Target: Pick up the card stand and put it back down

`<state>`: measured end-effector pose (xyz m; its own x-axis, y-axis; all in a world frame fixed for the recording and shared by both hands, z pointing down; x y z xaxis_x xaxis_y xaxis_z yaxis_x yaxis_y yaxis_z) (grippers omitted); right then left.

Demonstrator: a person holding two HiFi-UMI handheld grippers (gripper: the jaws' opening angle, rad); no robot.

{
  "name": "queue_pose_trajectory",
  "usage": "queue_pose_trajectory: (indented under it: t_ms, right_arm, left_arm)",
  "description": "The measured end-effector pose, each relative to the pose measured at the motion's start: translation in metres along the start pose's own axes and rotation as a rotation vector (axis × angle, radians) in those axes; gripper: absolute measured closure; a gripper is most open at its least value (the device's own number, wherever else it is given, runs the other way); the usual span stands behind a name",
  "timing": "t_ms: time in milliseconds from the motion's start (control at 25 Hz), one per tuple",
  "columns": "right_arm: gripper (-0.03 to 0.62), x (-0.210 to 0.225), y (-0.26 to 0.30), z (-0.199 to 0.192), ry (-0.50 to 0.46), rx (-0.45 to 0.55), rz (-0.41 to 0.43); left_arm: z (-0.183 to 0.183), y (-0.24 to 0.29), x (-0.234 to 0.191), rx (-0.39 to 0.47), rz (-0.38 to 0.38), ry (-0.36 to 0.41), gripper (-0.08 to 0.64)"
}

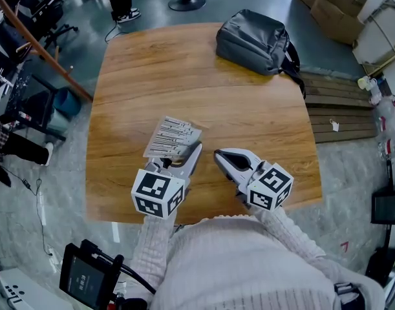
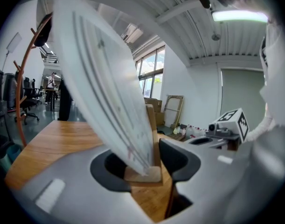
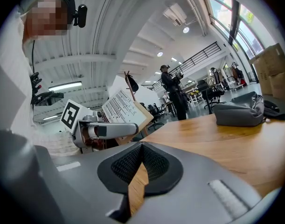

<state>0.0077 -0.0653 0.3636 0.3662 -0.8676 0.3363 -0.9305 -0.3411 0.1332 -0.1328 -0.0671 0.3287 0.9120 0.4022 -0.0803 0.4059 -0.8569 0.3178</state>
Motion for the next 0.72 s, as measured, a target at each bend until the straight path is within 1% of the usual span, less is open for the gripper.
queue_pose_trajectory:
  t_ms: [280,480,600,720]
  right_arm:
    - [0.597,0.000,-0.003,-0.002,0.009,0.000,-0.009]
    - [0.597,0.000,-0.002,-0.006,0.012,-0.021,-0.010]
    - [0.597,0.004,0.000,-0.010,0.033,-0.028,-0.015]
    - [0.597,0.009,0.002,-0.017,0.057,-0.043,-0.020]
  left_arm:
    - [-0.004,0.002,-0.004,-0.022,0.000,0.001,0.371]
    - [-0.017,0.007,-0.010,-0.074,0.009,0.003,0.370]
    - [-0.028,0.015,-0.013,-0.098,-0.008,-0.010,0.371]
    - [-0.041,0.023,-0.016,-0.127,-0.028,-0.003,0.370]
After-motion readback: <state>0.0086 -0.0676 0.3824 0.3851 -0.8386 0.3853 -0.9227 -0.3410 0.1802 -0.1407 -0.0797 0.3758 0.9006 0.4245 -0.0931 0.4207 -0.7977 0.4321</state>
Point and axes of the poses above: the fingertips, and each gripper's own axes: y forward along the fingers, x to its right, z out of its top, the point moved 6 cm from there along -y, backward along the fingers, and after that the axes turned 5 degrees about z, right-handed, at the moved point
